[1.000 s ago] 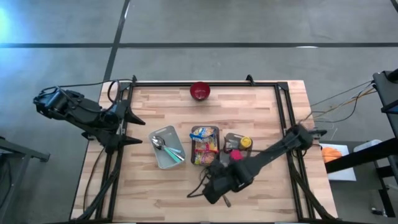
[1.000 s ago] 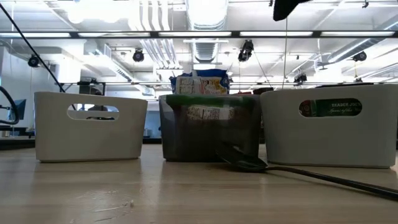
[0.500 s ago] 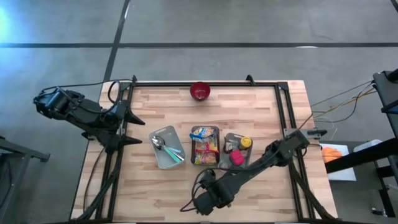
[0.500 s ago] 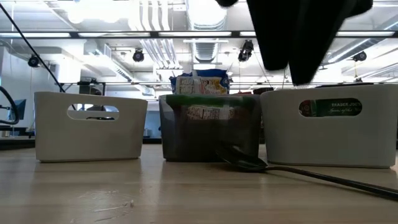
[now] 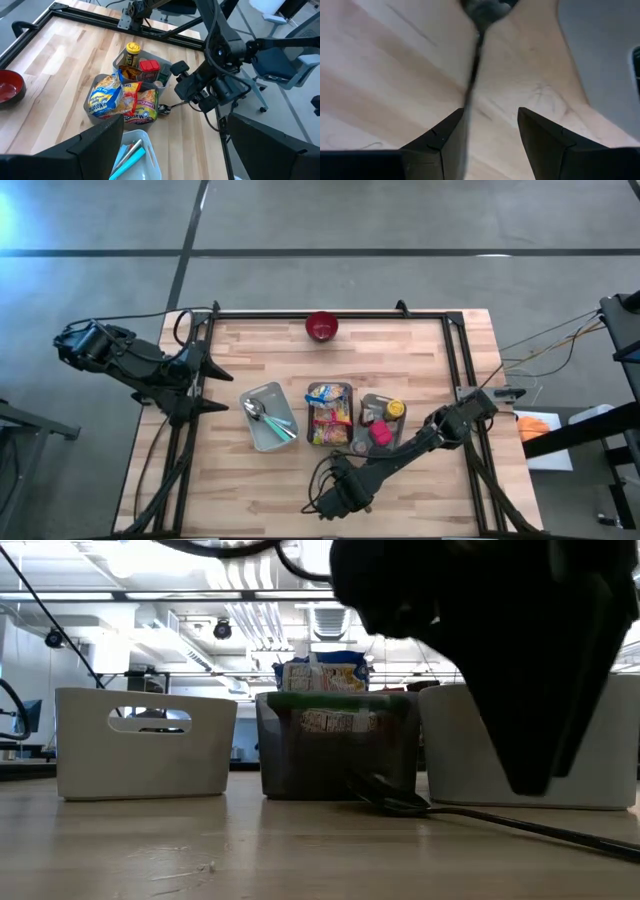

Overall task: Pick & Place Food Item
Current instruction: Adjust the right gray bin

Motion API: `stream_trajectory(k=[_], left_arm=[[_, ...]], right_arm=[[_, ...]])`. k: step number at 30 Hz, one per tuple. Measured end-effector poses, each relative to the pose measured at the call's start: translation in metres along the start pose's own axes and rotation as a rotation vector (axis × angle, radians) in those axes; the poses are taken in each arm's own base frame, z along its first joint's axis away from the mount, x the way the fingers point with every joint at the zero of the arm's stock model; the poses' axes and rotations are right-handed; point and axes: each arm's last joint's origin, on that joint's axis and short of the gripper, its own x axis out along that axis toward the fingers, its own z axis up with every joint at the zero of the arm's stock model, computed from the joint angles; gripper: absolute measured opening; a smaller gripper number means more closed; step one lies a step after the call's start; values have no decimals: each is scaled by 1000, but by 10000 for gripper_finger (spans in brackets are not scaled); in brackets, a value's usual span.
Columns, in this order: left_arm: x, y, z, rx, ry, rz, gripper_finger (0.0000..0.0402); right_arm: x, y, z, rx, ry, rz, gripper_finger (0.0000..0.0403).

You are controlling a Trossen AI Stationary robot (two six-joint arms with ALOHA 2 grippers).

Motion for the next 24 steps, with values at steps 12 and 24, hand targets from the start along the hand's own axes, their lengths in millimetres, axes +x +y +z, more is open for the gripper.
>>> stream_trajectory(k=[12,24], left_arm=[[0,0,0,-18,-1,0,361],[0,0,0,-19,-2,-1,361]], right_arm=[[1,-24,4,-84,9,-227,179],[6,-50,16,-152,-24,-282,179]])
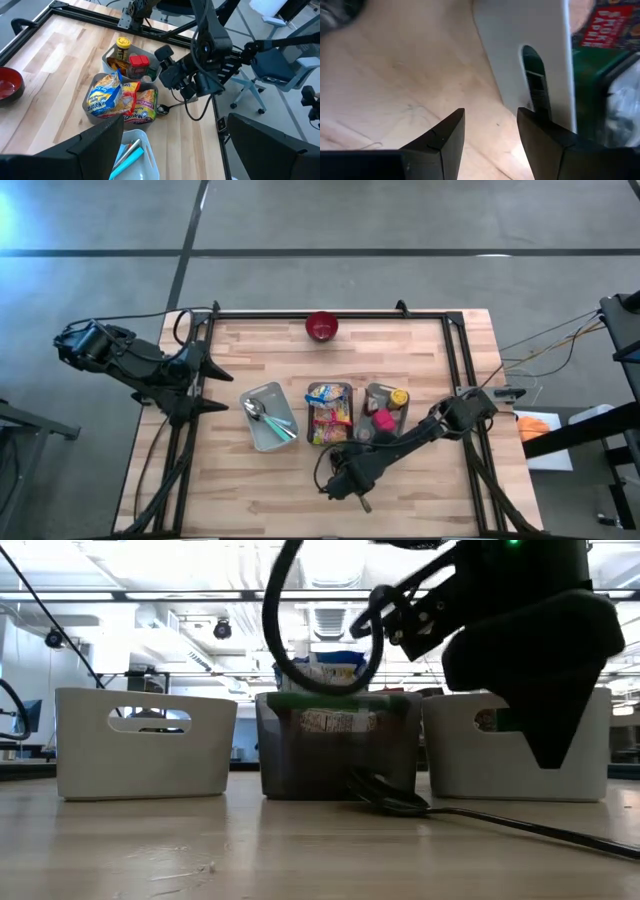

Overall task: Pick & Place Food Item
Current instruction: Adjust the right gray bin, then put the black spoon into the left gray bin

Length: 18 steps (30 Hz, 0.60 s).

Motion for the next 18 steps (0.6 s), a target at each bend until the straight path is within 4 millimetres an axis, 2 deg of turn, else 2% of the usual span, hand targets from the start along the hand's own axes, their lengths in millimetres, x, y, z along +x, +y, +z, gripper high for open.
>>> stream_trajectory(k=[8,18], left_arm=[[0,0,0,0,2,1,361],[0,1,-2,5,21,11,361]], right_arm=[[-13,-7,-3,198,-66,309,179],[-10,18,-1,217,-55,429,179]])
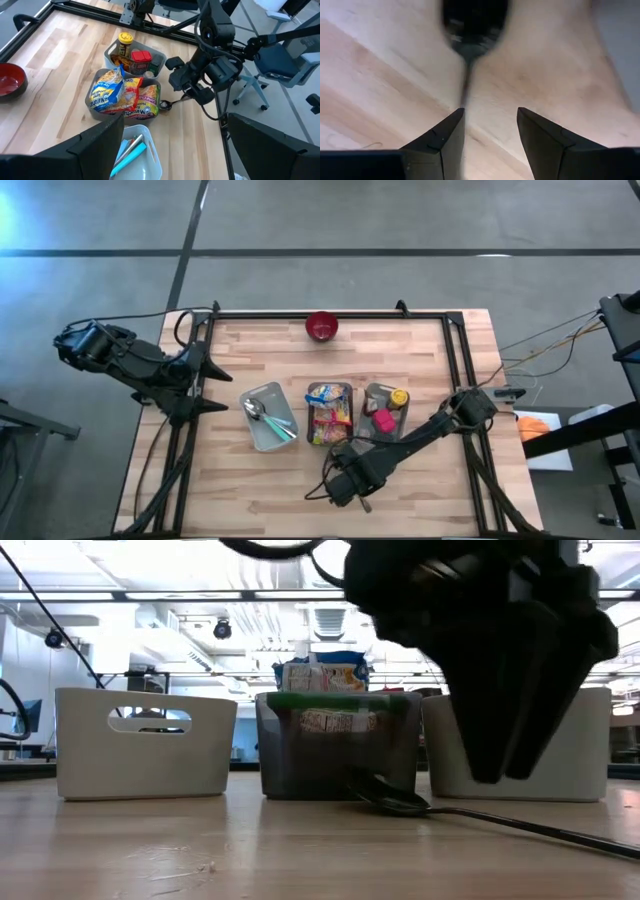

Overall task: Pick & Place Food Item
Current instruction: Put the black spoon into the left gray bin

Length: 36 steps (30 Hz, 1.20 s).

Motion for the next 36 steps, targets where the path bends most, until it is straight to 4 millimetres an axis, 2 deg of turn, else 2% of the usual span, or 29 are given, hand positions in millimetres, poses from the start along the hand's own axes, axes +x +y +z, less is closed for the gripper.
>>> stream_trajectory(k=[3,8,14,17,23,31,34,36], left_arm=[[0,0,0,0,0,0,361],[0,0,0,0,0,0,361],[0,0,0,-3,1,0,361],[0,0,0,-4,0,0,361],[0,0,0,-7,1,0,361],[0,0,0,-20,1,0,361],[2,-1,1,-64,1,0,361],[6,-2,1,-86,9,5,361]], right_arm=[[1,6,1,2,-4,11,179],[19,14,0,-6,7,-21,179],[25,25,1,-58,18,-17,171],[27,30,2,-65,26,-15,133],[30,35,1,-56,57,-3,21],[23,39,-1,-83,70,15,11],[12,46,-4,-118,75,77,10],[-2,48,-6,-151,68,109,10]])
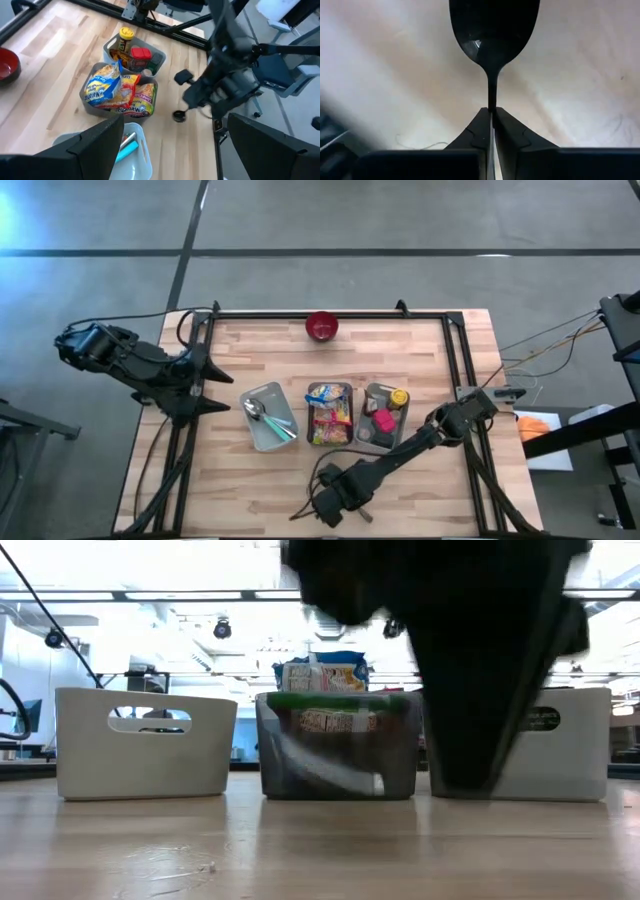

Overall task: Pick & Place Food Item
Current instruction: Put the black spoon into the left gray bin

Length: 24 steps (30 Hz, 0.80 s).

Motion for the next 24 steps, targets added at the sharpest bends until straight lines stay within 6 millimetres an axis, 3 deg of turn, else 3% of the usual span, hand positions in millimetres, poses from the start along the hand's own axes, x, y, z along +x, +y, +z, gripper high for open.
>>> stream_trajectory(k=[10,19,24], left_arm=[[30,-6,-3,-38,16,10,361],[47,-11,-2,-103,-88,-60,361],[67,-18,-1,-143,-173,-123,360]], right_arm=[[-76,23,5,-63,-224,152,8],[-138,10,17,37,-596,158,8],[-169,7,31,64,-801,220,8]])
